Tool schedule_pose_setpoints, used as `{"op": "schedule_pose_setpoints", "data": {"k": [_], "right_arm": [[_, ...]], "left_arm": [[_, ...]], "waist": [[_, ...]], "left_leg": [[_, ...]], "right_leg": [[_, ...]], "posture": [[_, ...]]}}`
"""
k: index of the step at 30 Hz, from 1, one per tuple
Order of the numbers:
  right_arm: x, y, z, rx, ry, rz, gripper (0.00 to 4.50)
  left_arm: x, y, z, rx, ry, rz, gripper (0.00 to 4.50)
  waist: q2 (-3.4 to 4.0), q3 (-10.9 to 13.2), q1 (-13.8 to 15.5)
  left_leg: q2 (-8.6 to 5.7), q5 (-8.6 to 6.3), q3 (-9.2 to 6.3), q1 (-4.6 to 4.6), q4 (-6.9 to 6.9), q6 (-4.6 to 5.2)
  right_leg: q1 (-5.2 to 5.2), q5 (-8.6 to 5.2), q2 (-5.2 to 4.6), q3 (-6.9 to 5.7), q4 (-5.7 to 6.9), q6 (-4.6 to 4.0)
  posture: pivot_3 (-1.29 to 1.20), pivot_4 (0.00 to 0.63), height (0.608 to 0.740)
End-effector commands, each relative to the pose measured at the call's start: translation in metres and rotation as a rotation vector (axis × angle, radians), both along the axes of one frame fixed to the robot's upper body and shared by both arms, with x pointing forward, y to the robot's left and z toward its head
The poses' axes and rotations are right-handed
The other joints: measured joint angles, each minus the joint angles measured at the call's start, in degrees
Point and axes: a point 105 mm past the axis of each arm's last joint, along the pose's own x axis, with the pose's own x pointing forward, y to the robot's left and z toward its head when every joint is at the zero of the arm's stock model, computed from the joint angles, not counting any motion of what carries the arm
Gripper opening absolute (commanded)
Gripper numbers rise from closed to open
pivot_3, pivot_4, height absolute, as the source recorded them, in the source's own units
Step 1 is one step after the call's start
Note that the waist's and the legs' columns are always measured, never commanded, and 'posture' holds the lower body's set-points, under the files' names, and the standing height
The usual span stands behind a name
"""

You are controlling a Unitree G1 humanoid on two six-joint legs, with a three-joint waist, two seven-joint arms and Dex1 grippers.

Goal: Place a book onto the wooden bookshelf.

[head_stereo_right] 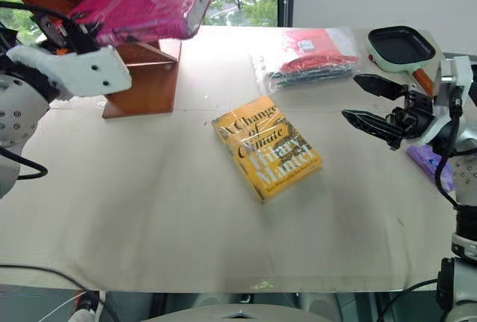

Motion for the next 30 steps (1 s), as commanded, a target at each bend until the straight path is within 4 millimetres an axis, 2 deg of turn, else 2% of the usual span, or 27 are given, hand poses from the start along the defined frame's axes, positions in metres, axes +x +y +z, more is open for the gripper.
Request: {"op": "schedule_pose_setpoints", "data": {"k": [1,6,11,16,19,20,27,28,30], "right_arm": [[-0.002,0.004,0.014,0.007,-0.063,0.026,4.5],[-0.003,0.012,0.019,0.032,-0.08,0.044,4.5],[-0.003,0.022,0.028,0.07,-0.098,0.046,4.5],[0.005,0.022,0.032,0.077,-0.093,-0.022,4.5],[0.006,0.023,0.027,0.046,-0.086,-0.045,4.5],[0.006,0.024,0.026,0.044,-0.086,-0.047,4.5],[0.006,0.024,0.022,0.045,-0.077,-0.055,4.5],[0.006,0.024,0.021,0.045,-0.075,-0.058,4.5],[0.007,0.02,0.019,0.043,-0.071,-0.072,4.5]], "left_arm": [[-0.008,0.018,0.032,0.07,-0.092,0.069,0.47],[-0.002,0.042,0.031,0.095,-0.036,0.124,0.47],[0.018,0.079,0.007,0.07,0.083,0.199,0.47],[0.033,0.089,0.003,0.068,0.113,0.202,0.47],[0.038,0.094,0.004,0.063,0.112,0.21,0.47],[0.039,0.095,0.005,0.062,0.107,0.212,1.47],[0.038,0.094,0.032,0.092,0.015,0.215,4.22],[0.037,0.093,0.032,0.093,0.01,0.212,4.42],[0.031,0.09,0.035,0.091,-0.029,0.196,4.42]], "waist": [[-0.07,0.1,0.0],[-0.04,0.1,-0.3],[-0.03,0.1,-0.4],[-0.04,0.1,-0.7],[-0.06,0.1,-1.1],[-0.06,0.1,-1.2],[-0.12,0.0,-1.8],[-0.12,0.0,-1.7],[-0.13,0.0,-1.7]], "left_leg": [[0.0,0.0,-0.01,-0.01,0.02,0.01],[-0.01,-0.01,0.0,0.0,0.02,0.01],[-0.01,0.0,0.01,-0.01,0.01,0.0],[-0.03,0.0,0.08,0.02,0.05,0.0],[-0.03,0.0,0.14,-0.01,0.05,0.0],[-0.03,0.0,0.18,-0.03,0.06,0.0],[-0.04,-0.01,0.21,-0.4,0.45,0.02],[-0.05,-0.02,0.2,-0.42,0.53,0.03],[-0.06,-0.04,0.19,-0.45,0.61,0.06]], "right_leg": [[0.0,0.0,-0.01,-0.01,0.02,0.0],[-0.05,0.0,-0.01,0.0,0.06,0.0],[-0.11,0.01,0.0,0.01,0.14,0.0],[-0.14,0.01,0.01,0.07,0.25,0.01],[-0.23,0.01,0.01,0.11,0.33,0.01],[-0.27,0.01,0.01,0.11,0.38,0.01],[-0.62,0.01,0.01,0.09,0.98,0.02],[-0.62,0.01,0.0,0.09,1.0,0.02],[-0.61,0.01,-0.01,0.09,1.03,0.02]], "posture": [[0.0,0.15,0.72],[0.0,0.15,0.72],[0.0,0.15,0.72],[0.0,0.15,0.72],[0.0,0.15,0.72],[0.0,0.15,0.72],[0.0,0.15,0.72],[0.0,0.15,0.72],[0.0,0.15,0.72]]}}
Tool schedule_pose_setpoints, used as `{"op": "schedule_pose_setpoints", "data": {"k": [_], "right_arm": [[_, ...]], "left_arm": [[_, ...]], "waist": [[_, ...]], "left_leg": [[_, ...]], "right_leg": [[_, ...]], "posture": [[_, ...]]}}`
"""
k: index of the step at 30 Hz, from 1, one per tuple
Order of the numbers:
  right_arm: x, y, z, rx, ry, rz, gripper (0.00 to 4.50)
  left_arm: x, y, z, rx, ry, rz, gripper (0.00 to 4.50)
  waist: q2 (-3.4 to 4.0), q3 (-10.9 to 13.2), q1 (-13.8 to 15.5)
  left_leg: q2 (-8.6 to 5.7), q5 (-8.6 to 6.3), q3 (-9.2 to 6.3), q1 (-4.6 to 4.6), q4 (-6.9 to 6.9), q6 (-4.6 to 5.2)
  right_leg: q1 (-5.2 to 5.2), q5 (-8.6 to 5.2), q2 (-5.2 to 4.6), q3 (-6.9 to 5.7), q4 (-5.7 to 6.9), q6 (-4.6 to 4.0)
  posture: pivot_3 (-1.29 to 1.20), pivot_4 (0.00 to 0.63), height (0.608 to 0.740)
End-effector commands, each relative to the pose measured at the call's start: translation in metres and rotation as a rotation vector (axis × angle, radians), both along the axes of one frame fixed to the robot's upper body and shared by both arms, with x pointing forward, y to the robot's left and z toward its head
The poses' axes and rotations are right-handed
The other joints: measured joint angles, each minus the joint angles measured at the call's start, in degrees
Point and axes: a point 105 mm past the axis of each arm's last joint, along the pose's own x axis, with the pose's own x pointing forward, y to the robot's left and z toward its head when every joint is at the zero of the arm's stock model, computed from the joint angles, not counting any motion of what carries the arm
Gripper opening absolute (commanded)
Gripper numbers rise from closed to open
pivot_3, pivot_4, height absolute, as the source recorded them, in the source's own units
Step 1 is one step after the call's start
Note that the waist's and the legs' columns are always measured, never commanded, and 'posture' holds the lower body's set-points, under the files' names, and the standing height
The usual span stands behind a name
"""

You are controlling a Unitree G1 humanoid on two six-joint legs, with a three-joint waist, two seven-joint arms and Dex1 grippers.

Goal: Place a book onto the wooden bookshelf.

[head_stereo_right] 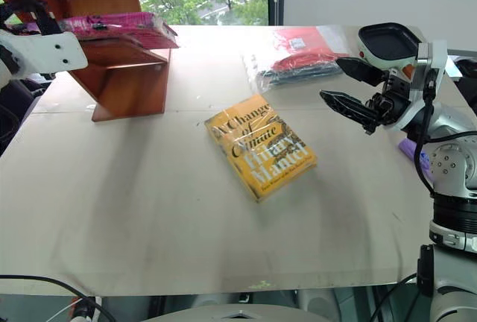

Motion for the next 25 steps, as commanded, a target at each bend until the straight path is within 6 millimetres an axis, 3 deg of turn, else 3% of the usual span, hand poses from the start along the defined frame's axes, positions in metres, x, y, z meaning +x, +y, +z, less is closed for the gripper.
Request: {"op": "schedule_pose_setpoints", "data": {"k": [1,4,7,10,13,16,17,21,25], "right_arm": [[-0.005,-0.004,0.006,-0.008,-0.045,-0.022,4.5],[-0.006,-0.008,0.001,-0.011,-0.033,-0.041,4.5],[-0.008,-0.013,-0.008,-0.028,-0.017,-0.065,4.5],[-0.011,-0.018,-0.023,-0.065,0.005,-0.094,4.5],[-0.01,-0.03,-0.064,-0.088,0.1,-0.209,4.5],[-0.007,-0.042,-0.107,-0.245,0.112,-0.345,4.5],[-0.007,-0.047,-0.121,-0.321,0.101,-0.395,4.5],[-0.01,-0.061,-0.159,-0.468,0.089,-0.502,4.5],[-0.018,-0.065,-0.174,-0.49,0.085,-0.539,4.5]], "left_arm": [[-0.016,-0.004,0.024,0.023,-0.127,-0.017,4.42],[-0.033,-0.014,0.032,-0.012,-0.263,-0.062,4.42],[-0.052,-0.038,0.036,-0.188,-0.406,-0.186,4.42],[-0.059,-0.07,0.009,-0.473,-0.345,-0.388,4.42],[-0.067,-0.105,-0.079,-0.883,0.027,-0.486,4.42],[-0.088,-0.125,-0.142,-1.336,0.276,-0.449,4.42],[-0.097,-0.13,-0.16,-1.396,0.358,-0.423,4.42],[-0.113,-0.131,-0.214,-1.448,0.53,-0.254,4.42],[-0.109,-0.123,-0.227,-1.462,0.526,-0.193,4.42]], "waist": [[-0.01,0.0,0.0],[-0.01,0.0,0.0],[-0.01,0.0,0.3],[-0.07,-0.1,1.2],[0.15,-0.5,1.4],[0.14,-0.5,1.3],[0.09,-0.5,1.2],[0.19,-0.4,1.4],[0.23,-0.4,1.5]], "left_leg": [[0.0,0.0,0.0,-0.01,0.01,0.01],[0.01,-0.01,-0.02,-0.07,0.04,0.02],[0.02,-0.01,-0.05,-0.11,0.06,0.01],[0.02,-0.02,-0.09,-0.15,0.19,0.01],[0.03,-0.02,-0.03,-0.13,0.19,0.01],[0.05,-0.08,0.04,-0.02,0.17,0.08],[0.06,-0.07,0.07,-0.03,0.2,0.08],[0.07,-0.07,0.19,0.67,0.17,0.07],[0.08,-0.25,0.17,1.69,0.0,0.37]], "right_leg": [[0.0,0.0,-0.01,0.0,0.0,0.0],[-0.05,0.0,-0.02,0.0,0.0,0.0],[-0.08,0.0,-0.03,-0.01,0.02,0.0],[-0.08,0.0,-0.07,-0.06,-0.12,0.0],[-0.05,0.0,-0.08,-0.02,-0.1,0.0],[0.01,0.0,-0.08,0.05,-0.14,-0.01],[0.01,0.0,-0.05,0.06,-0.14,-0.01],[0.56,-0.01,-0.03,0.16,-0.04,-0.02],[1.53,-0.07,-0.02,0.14,-0.11,-0.08]], "posture": [[0.0,0.15,0.72],[0.0,0.15,0.72],[0.0,0.15,0.72],[0.0,0.15,0.72],[0.0,0.15,0.72],[0.0,0.15,0.72],[0.0,0.15,0.72],[0.0,0.15,0.72],[0.0,0.15,0.72]]}}
